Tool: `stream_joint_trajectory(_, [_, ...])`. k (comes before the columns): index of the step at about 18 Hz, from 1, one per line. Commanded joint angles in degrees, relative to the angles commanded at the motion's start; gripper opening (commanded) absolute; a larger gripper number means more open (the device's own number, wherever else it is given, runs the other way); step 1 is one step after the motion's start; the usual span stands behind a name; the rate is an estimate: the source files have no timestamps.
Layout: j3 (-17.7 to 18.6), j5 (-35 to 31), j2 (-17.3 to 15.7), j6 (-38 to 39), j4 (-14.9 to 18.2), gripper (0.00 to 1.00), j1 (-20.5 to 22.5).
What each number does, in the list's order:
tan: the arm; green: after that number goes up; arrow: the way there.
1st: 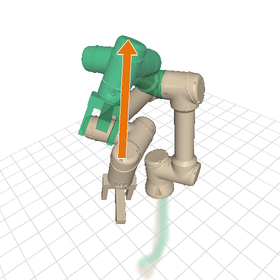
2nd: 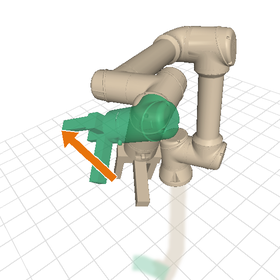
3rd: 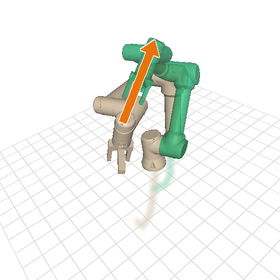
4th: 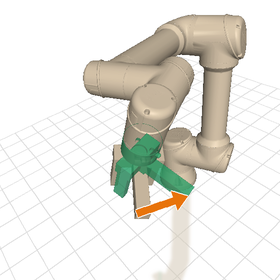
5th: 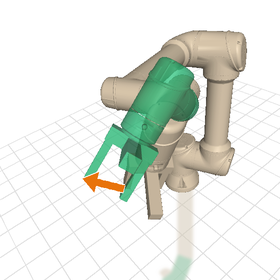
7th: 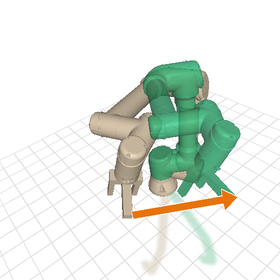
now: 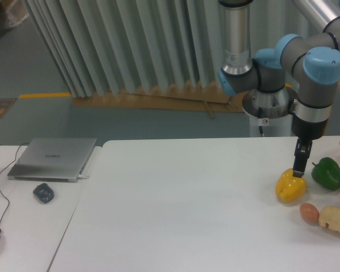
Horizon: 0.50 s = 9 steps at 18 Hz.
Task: Place the green pepper in a basket
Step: 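Lower the gripper past the yellow pepper toward the green pepper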
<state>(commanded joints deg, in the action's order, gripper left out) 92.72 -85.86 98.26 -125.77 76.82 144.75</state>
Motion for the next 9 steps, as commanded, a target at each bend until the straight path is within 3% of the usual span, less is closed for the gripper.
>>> stream_joint_trajectory(3, [0.8, -0.3, -0.6, -0.3, 0.5, 1.0, 0.5])
stream_joint_trajectory(4, [0.9, -1.2, -0.6, -0.4, 2.2, 1.0, 0.4])
stream_joint_trajectory(9, [0.2, -10.5, -0.3, -4.4, 3.1, 1.0, -0.4])
